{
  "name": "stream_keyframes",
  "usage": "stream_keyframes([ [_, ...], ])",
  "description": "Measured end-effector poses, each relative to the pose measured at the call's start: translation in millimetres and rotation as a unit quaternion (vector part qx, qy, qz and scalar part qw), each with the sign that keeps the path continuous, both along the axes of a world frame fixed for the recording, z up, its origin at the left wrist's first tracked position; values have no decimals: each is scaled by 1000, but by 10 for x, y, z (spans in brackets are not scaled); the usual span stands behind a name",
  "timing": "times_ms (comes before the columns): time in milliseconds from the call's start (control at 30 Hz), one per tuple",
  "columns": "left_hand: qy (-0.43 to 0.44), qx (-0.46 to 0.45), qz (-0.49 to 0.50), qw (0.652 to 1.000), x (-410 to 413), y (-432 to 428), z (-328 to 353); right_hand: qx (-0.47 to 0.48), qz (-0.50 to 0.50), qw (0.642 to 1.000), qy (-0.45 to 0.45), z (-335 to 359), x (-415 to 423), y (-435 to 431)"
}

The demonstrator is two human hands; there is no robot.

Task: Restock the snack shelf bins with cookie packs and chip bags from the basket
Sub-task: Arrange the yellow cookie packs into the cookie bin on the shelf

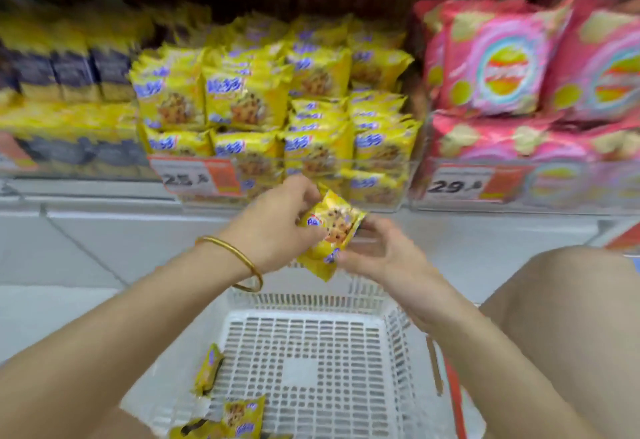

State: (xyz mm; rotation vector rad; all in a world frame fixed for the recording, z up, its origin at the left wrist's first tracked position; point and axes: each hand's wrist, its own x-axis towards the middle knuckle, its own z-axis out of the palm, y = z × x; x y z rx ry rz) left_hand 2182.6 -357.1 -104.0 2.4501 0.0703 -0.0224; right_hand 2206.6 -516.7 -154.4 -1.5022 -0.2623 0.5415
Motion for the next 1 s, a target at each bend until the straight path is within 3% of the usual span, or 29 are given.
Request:
stream_keyframes([
  [167, -111, 44, -69, 990, 252, -228, 724, -9, -97, 952, -289, 717, 331, -298],
  [267, -176, 52, -67, 981, 491, -278, 928, -137, -88, 882, -442, 1072, 580, -275],
  [333, -217, 54, -45, 974, 653, -279, 955, -234, -96, 837, -484, 1209, 782, -206],
  [433, -284, 122, 27, 951, 898, -229, 895, -346, -148, 766, -522, 1296, 981, -70],
  [533, -267, 223, 67, 935, 1083, -167, 798, -421, -204, 716, -518, 1286, 1090, 106],
  [633, -221, 339, 23, 914, 1189, -129, 711, -435, -214, 728, -485, 1235, 1240, 271],
  [800, -171, 376, 19, 911, 1217, -63, 613, -391, -196, 781, -445, 1148, 1568, 433],
  [867, -175, 378, 16, 909, 1217, -37, 600, -435, -194, 759, -444, 1152, 1649, 458],
  [1000, -174, 374, 15, 911, 1216, -31, 594, -526, -199, 681, -470, 1197, 1678, 484],
])
